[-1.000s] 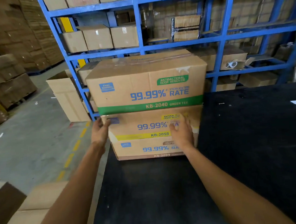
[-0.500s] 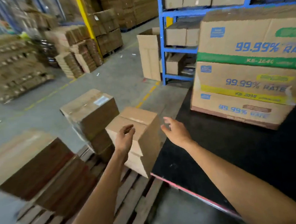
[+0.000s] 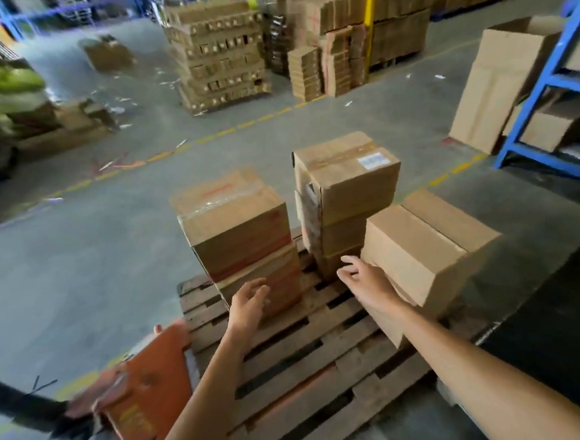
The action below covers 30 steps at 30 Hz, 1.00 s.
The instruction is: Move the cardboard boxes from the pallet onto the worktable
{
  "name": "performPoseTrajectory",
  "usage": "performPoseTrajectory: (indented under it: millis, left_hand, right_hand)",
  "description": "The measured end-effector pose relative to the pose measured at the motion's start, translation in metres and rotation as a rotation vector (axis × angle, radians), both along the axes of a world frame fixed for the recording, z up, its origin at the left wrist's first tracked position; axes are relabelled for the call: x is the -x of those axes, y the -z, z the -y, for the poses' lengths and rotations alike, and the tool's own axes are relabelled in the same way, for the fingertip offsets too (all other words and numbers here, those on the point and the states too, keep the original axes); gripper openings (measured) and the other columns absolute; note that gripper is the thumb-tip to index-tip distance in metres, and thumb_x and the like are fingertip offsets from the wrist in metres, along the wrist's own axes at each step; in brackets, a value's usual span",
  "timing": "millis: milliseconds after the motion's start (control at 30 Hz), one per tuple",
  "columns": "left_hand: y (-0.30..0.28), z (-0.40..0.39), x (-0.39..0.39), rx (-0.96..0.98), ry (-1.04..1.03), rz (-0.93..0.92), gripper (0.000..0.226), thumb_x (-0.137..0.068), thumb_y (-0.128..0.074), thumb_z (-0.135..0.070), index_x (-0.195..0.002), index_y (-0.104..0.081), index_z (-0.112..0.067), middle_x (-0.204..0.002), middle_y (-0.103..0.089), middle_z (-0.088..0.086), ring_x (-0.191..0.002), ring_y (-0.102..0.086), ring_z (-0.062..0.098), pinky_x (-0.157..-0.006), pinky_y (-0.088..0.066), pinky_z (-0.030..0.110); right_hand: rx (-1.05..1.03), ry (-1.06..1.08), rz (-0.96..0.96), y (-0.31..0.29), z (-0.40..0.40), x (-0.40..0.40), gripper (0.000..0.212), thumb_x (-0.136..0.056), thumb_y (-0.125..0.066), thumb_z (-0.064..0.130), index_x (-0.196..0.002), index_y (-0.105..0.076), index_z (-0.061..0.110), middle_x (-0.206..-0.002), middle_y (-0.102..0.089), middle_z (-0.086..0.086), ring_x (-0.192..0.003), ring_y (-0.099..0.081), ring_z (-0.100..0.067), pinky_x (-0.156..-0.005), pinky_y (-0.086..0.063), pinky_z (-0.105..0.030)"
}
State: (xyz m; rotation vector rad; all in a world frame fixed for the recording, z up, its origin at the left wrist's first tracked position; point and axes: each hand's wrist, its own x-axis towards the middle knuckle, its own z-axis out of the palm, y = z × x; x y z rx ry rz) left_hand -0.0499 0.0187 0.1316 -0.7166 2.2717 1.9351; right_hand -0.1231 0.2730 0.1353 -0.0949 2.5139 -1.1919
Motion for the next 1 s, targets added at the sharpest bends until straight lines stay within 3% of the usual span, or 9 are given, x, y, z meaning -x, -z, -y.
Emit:
performPoseTrajectory:
  millis: [200,333,433,500,633,800,900,1000]
  left_hand:
    - [0.011,0.078,0.062,-0.002,-0.123,0.017,0.027,-0.102,-0.055,-0.026,-0.128,-0.06,-0.019,-0.114,-0.068,0.006,-0.106,-0.066,0.022,-0.09,-0.056,0.038]
    - [0.018,0.123,0.104,0.015,-0.213,0.048,0.037,-0.102,-0.056,-0.028,-0.137,-0.053,-0.017,-0.121,-0.064,0.007,-0.112,-0.063,0.025,-0.08,-0.052,0.028]
    - [0.025,0.16,0.146,0.023,-0.277,0.07,0.047,-0.102,-0.057,-0.026,-0.145,-0.045,-0.012,-0.125,-0.06,0.008,-0.108,-0.061,0.021,-0.081,-0.049,0.024]
    - [0.032,0.187,0.179,0.01,-0.316,0.089,0.056,-0.101,-0.058,-0.027,-0.151,-0.037,-0.01,-0.137,-0.056,0.013,-0.11,-0.055,0.019,-0.087,-0.047,0.027]
    - [0.055,0.245,0.251,-0.064,-0.344,0.147,0.072,-0.097,-0.063,-0.035,-0.156,-0.027,-0.014,-0.153,-0.044,0.016,-0.128,-0.051,0.031,-0.093,-0.042,0.037]
    - [0.09,0.281,0.304,-0.23,-0.292,0.235,0.052,-0.09,-0.07,-0.034,-0.135,-0.05,-0.018,-0.131,-0.062,0.013,-0.097,-0.065,0.018,-0.074,-0.058,0.038]
    - [0.108,0.286,0.311,-0.345,-0.35,0.33,0.059,-0.084,-0.077,-0.037,-0.137,-0.053,-0.024,-0.121,-0.068,0.009,-0.097,-0.068,0.023,-0.063,-0.061,0.039]
    - [0.121,0.288,0.314,-0.464,-0.407,0.431,0.074,-0.078,-0.08,-0.047,-0.141,-0.049,-0.026,-0.123,-0.067,0.011,-0.103,-0.068,0.029,-0.057,-0.06,0.036]
  right_hand:
    - [-0.019,-0.093,0.03,0.006,0.086,0.101,0.051,-0.101,-0.048,0.047,-0.148,-0.04,0.029,-0.145,-0.054,0.003,-0.13,-0.053,-0.022,-0.104,-0.047,-0.039]
    - [-0.054,-0.124,0.011,0.006,0.135,0.161,0.055,-0.102,-0.048,0.045,-0.152,-0.035,0.026,-0.152,-0.046,-0.001,-0.136,-0.047,-0.024,-0.103,-0.043,-0.037]
    - [-0.091,-0.105,0.022,0.012,0.17,0.211,0.062,-0.1,-0.049,0.049,-0.155,-0.027,0.03,-0.158,-0.037,-0.003,-0.141,-0.041,-0.027,-0.11,-0.041,-0.045]
    - [-0.115,-0.1,0.029,0.018,0.195,0.246,0.066,-0.1,-0.049,0.049,-0.156,-0.022,0.029,-0.161,-0.031,-0.002,-0.144,-0.036,-0.029,-0.113,-0.038,-0.05]
    - [-0.17,-0.066,0.026,0.036,0.238,0.323,0.079,-0.098,-0.053,0.05,-0.16,-0.01,0.023,-0.166,-0.016,-0.002,-0.15,-0.023,-0.027,-0.117,-0.027,-0.044]
    - [-0.186,0.076,0.202,0.071,0.265,0.386,0.096,-0.092,-0.06,0.056,-0.16,-0.002,0.021,-0.167,-0.013,-0.004,-0.151,-0.021,-0.031,-0.12,-0.025,-0.048]
    - [-0.223,0.148,0.303,0.086,0.263,0.4,0.103,-0.084,-0.064,0.067,-0.159,-0.009,0.023,-0.165,-0.021,-0.006,-0.149,-0.026,-0.032,-0.118,-0.03,-0.048]
    - [-0.136,0.238,0.449,0.095,0.255,0.404,0.116,-0.064,-0.066,0.085,-0.156,-0.027,0.026,-0.161,-0.031,-0.002,-0.147,-0.029,-0.03,-0.118,-0.029,-0.048]
